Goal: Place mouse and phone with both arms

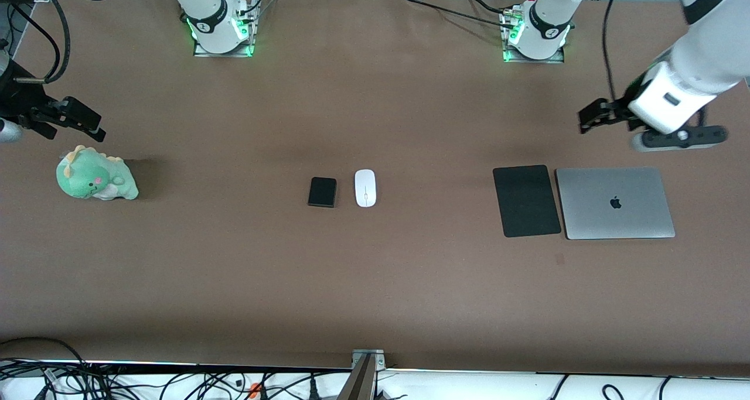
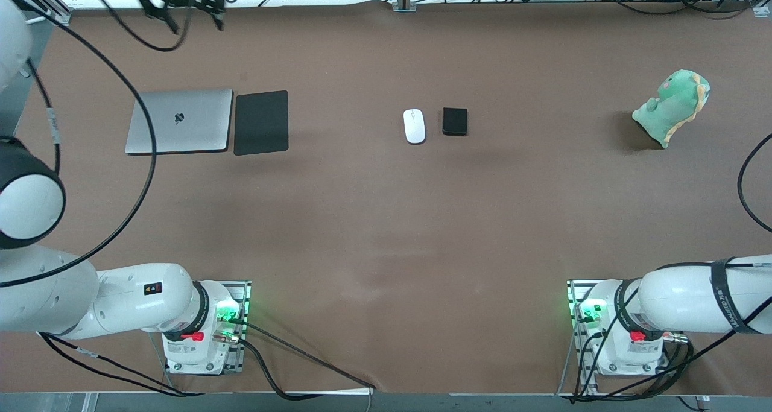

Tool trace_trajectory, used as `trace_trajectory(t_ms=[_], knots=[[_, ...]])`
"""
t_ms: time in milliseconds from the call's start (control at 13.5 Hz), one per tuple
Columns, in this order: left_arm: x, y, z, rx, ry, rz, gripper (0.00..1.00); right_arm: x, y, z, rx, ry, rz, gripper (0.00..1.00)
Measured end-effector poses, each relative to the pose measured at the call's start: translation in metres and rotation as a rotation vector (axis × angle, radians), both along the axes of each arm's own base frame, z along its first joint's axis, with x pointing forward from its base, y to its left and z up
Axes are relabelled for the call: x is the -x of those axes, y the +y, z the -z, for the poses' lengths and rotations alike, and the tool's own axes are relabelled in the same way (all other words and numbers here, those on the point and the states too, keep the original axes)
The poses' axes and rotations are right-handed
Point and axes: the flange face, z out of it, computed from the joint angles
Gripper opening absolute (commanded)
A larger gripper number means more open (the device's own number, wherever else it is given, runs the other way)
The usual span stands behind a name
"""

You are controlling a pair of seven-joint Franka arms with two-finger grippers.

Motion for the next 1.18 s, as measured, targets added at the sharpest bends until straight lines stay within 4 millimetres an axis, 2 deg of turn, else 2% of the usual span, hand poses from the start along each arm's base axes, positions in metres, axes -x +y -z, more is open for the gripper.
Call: trace_trajectory(t_ms=[222, 443, 591, 813, 1035, 1183], knots=[[-0.024, -0.055, 0.041, 0.054, 0.037, -0.058, 1.0, 0.004, 0.007, 0.013, 0.0, 0.076, -0.013, 1.0], [-0.044, -0.131, 0.093, 0.092, 0.027, -0.11, 1.0, 0.006, 0.016, 0.037, 0.002, 0.185, -0.032, 1.0], [-0.047, -0.181, 0.134, 0.119, 0.018, -0.143, 1.0, -0.001, 0.024, 0.058, 0.004, 0.229, -0.044, 1.0], [-0.037, -0.247, 0.185, 0.148, 0.018, -0.195, 1.0, -0.01, 0.032, 0.089, 0.009, 0.283, -0.056, 1.0], [-0.014, -0.305, 0.223, 0.14, -0.014, -0.163, 1.0, -0.013, 0.033, 0.099, 0.012, 0.302, -0.021, 1.0], [-0.001, -0.335, 0.25, 0.153, -0.032, -0.155, 1.0, -0.014, 0.033, 0.103, 0.015, 0.31, 0.007, 1.0]])
